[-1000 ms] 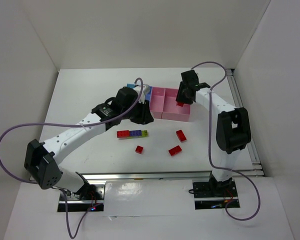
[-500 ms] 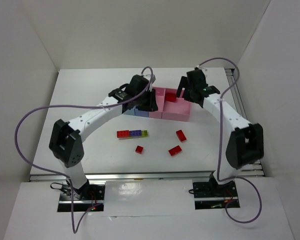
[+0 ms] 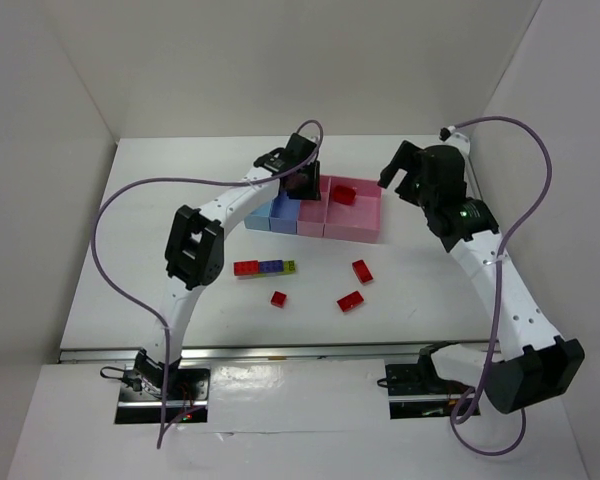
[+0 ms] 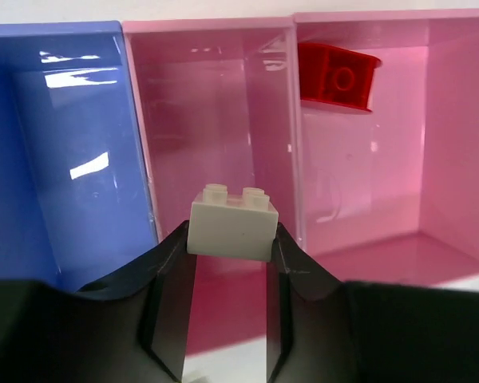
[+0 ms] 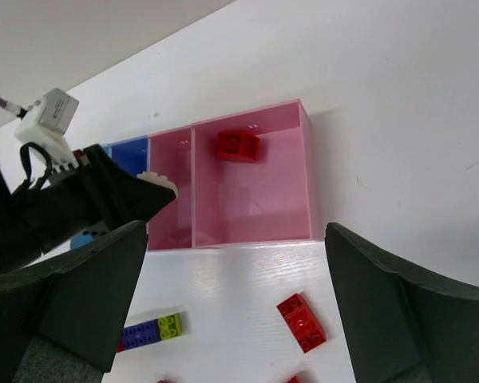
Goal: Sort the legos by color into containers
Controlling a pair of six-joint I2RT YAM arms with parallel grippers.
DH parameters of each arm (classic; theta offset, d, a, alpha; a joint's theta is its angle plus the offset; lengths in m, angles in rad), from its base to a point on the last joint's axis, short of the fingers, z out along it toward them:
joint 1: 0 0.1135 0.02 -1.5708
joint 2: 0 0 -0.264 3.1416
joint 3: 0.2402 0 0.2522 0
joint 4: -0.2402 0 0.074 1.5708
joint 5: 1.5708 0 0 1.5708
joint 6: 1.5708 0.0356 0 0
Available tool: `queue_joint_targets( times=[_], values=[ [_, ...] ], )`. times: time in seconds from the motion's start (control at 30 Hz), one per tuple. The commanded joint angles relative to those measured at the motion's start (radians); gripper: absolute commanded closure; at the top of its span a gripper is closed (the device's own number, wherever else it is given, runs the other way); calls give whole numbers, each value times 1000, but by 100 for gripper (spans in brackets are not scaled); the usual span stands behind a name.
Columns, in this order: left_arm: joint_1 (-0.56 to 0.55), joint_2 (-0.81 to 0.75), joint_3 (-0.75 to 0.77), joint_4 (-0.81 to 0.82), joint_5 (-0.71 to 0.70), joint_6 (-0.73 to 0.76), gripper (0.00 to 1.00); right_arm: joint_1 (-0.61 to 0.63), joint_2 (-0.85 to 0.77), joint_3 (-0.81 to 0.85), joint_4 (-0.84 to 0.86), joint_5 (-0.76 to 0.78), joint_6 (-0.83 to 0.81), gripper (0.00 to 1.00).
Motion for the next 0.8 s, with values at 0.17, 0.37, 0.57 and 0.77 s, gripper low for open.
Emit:
queue_joint_targets(
  times=[0.17, 0.37, 0.57, 0.77],
  values=[
    [4, -32, 23, -11, -18, 30, 21, 37, -101, -162, -110, -41, 8, 0],
    [-30, -146, -22, -20, -19, 51, 15, 112, -144, -390, -124, -51, 85, 3],
    [-48, -367, -128, -20, 1, 28, 16, 207, -39, -467, -55, -45, 47, 6],
    [-57, -555, -267, 1, 30, 19, 17, 227, 160, -453, 29, -45, -58, 11]
  ],
)
